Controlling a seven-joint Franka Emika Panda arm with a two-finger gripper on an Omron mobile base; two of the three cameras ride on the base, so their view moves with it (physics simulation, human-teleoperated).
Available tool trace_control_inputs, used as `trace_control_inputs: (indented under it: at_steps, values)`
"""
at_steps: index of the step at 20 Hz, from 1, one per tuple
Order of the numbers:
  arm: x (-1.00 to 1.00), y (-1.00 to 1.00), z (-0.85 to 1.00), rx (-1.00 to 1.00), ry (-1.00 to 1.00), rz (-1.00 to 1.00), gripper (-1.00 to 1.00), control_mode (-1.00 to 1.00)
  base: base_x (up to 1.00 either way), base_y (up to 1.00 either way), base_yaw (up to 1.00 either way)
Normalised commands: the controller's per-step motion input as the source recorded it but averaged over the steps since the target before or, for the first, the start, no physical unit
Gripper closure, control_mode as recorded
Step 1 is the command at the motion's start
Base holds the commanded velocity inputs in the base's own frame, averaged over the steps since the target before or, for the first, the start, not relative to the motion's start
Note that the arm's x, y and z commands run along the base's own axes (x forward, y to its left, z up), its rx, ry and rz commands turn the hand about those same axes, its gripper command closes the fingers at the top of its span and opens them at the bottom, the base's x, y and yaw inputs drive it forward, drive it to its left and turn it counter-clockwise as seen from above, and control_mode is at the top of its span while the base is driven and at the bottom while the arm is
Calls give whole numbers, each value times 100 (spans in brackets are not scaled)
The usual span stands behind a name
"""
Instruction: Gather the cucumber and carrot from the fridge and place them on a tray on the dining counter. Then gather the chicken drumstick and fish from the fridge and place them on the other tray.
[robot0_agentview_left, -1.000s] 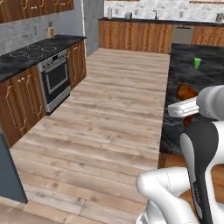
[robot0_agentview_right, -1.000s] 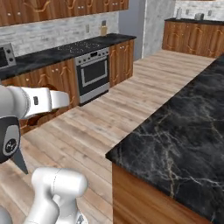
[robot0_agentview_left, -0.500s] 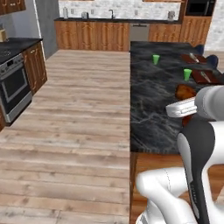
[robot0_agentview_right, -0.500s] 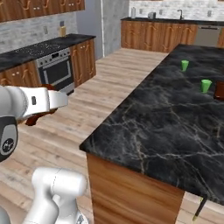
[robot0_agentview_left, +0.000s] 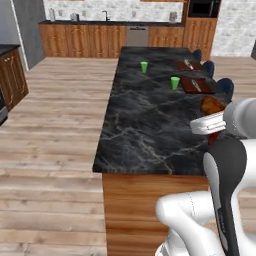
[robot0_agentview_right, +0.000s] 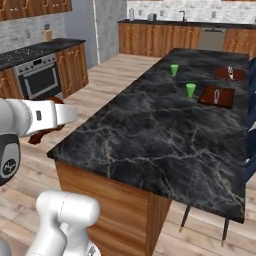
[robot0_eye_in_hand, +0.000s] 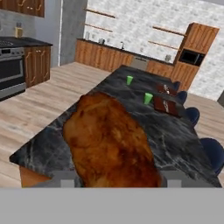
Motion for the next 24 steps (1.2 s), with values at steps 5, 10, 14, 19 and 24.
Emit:
trace_control_inputs:
  at_steps: [5,10,14,19,24]
  values:
    - [0,0,0,0,0,0,100,100,-20,-84,-10]
    - [0,0,0,0,0,0,100,100,-2,-94,-5]
    - [0,0,0,0,0,0,100,100,0,-99,0]
    - [0,0,0,0,0,0,100,100,0,-100,0]
    - [0,0,0,0,0,0,100,100,15,-100,0]
